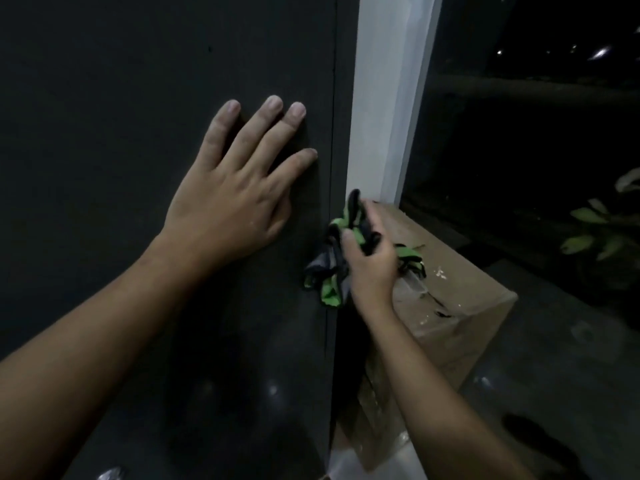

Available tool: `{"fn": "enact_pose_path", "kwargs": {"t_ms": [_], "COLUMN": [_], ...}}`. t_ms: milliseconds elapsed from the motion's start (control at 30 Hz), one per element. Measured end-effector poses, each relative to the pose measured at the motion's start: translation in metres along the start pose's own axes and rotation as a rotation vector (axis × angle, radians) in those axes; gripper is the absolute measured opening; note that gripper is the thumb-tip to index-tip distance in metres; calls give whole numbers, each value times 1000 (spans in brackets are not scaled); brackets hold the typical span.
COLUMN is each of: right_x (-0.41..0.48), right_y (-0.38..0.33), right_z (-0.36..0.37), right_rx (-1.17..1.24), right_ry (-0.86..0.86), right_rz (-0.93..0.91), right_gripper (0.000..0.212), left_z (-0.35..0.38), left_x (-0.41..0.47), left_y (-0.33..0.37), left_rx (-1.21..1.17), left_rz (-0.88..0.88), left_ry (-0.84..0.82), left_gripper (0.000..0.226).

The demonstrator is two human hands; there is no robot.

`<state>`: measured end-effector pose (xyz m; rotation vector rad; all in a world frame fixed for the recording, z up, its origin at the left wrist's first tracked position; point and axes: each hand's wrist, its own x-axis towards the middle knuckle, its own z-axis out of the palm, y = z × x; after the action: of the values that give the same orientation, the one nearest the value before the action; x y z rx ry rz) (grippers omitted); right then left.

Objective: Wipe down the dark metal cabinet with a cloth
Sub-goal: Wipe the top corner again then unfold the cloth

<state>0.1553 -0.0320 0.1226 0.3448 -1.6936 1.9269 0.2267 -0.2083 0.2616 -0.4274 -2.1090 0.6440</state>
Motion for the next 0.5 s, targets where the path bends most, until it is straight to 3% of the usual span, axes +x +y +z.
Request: {"fn": "enact_pose_path", "kwargs": {"t_ms": [167,500], "right_x": [-58,-138], "right_y": [40,118], "right_z": [35,41], "right_rx": [-112,-86], "right_ry": [142,399], "right_rz": [-13,375], "right_gripper": [55,49], "left_z": [1,16], "left_x": [-12,-41], "left_y": [1,15], "left_rx": [-41,-49], "left_rz": [49,164], "left_ry": [-15,-88], "left_gripper": [53,58]}}
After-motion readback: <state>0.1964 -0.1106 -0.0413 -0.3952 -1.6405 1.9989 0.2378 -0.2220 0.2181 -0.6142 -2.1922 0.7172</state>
